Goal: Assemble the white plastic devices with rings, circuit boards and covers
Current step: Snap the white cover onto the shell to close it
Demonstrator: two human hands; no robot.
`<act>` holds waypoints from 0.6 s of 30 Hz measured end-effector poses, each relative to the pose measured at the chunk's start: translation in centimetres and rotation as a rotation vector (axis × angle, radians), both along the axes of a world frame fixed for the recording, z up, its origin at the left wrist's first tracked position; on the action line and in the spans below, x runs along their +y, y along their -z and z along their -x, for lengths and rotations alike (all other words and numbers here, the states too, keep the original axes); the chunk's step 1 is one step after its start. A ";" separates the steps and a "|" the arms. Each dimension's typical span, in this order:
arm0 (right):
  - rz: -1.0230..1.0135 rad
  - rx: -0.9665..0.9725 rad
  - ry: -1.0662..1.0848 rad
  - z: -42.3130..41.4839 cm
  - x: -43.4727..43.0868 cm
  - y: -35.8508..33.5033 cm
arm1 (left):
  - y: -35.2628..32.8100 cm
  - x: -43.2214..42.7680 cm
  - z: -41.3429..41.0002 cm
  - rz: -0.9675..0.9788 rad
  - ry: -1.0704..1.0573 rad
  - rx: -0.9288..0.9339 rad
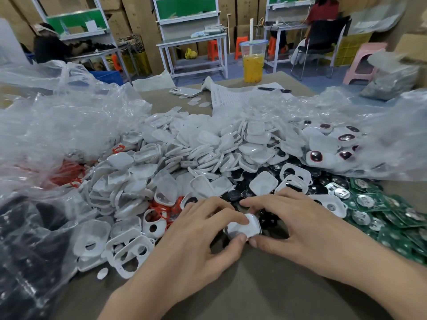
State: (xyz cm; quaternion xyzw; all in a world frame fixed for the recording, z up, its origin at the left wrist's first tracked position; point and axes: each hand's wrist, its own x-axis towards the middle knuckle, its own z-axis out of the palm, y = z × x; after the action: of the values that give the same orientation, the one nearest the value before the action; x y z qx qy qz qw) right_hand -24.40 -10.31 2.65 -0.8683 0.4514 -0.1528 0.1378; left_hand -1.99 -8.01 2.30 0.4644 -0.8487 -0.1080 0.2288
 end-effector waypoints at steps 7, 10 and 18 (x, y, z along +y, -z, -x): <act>-0.008 -0.010 -0.010 0.0 -0.1 0.0 | 0.1 -0.1 -0.1 -0.004 0.008 0.002; -0.004 -0.012 -0.017 0.0 -0.1 -0.1 | 0.0 -0.2 -0.1 -0.005 0.020 0.006; -0.019 -0.035 -0.019 0.0 -0.5 0.2 | 0.2 -0.3 0.0 0.006 0.021 0.020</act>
State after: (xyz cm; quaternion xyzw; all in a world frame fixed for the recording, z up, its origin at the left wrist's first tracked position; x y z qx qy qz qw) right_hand -24.42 -10.81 2.44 -0.8684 0.4421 -0.1623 0.1552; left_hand -2.00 -8.31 2.11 0.4537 -0.8514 -0.1125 0.2377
